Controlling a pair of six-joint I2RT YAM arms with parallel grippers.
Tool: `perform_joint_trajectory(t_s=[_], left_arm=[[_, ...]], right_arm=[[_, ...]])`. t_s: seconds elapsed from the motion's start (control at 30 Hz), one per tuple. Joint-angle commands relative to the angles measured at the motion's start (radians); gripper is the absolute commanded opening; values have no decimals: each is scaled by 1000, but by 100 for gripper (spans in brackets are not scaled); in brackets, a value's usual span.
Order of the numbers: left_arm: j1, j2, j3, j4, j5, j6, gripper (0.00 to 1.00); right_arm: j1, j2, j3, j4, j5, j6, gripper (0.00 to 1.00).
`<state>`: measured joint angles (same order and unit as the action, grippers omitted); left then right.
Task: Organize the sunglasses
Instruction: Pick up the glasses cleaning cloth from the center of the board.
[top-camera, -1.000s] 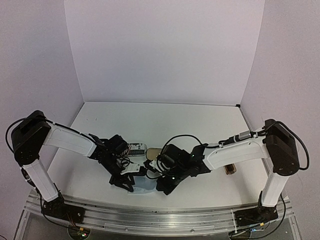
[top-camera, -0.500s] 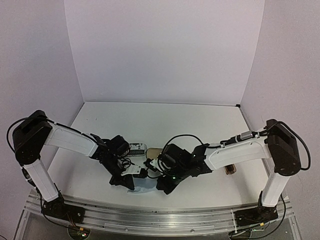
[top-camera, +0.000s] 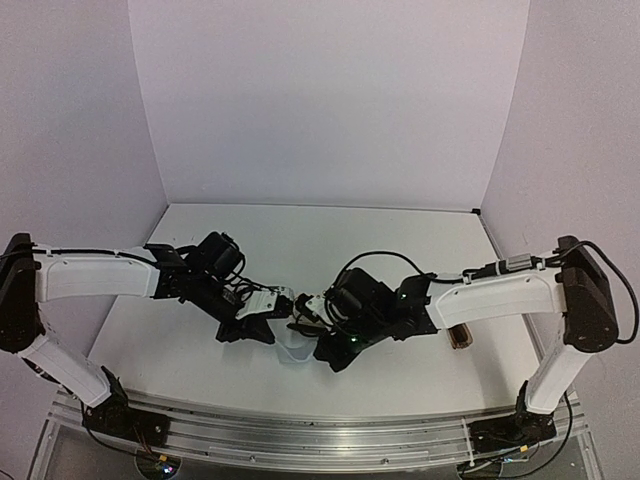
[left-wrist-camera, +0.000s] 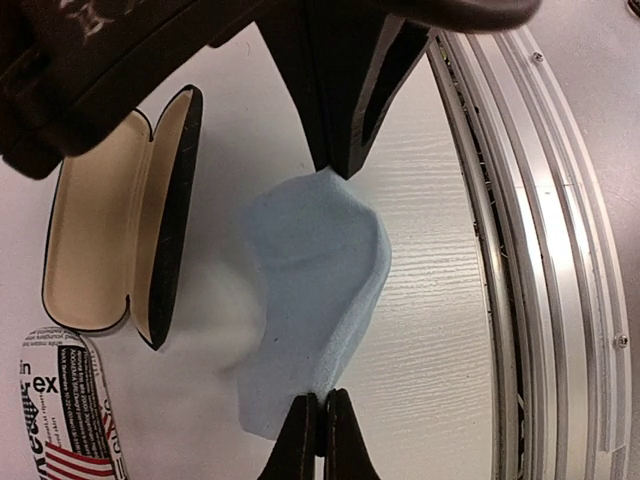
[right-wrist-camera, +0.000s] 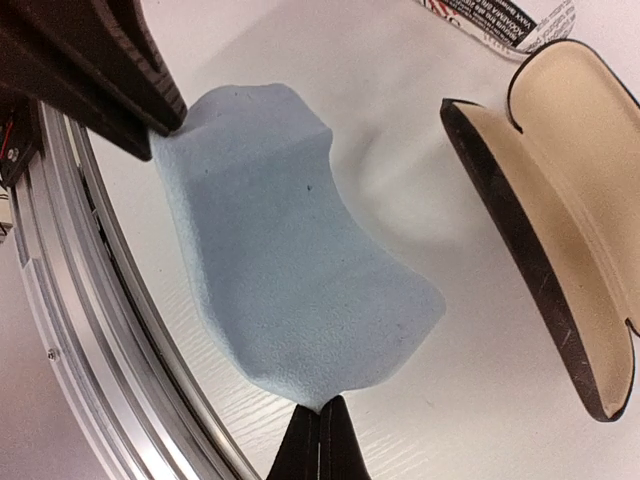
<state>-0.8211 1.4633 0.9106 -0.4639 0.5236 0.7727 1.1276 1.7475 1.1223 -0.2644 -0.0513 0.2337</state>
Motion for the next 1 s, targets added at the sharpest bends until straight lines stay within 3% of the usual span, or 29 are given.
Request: perform_joint_trajectory(t_s=[0.0,0.43,0.63,0.97], left_arm=[[4,-31,38,-26,-17,-5,0],[26,-30,110,45,-108,-4,0],[61,44,203,89,-101,27,0],[77,226,230,261,-90,128,0]], right_arm=[[-19,-52,59,-44,25,-2,0],[-123,-120,134,-103,104,-7,0],[-192,-82,176,-121,109,-83,0],[-283,14,188,-139,54,-172,0]])
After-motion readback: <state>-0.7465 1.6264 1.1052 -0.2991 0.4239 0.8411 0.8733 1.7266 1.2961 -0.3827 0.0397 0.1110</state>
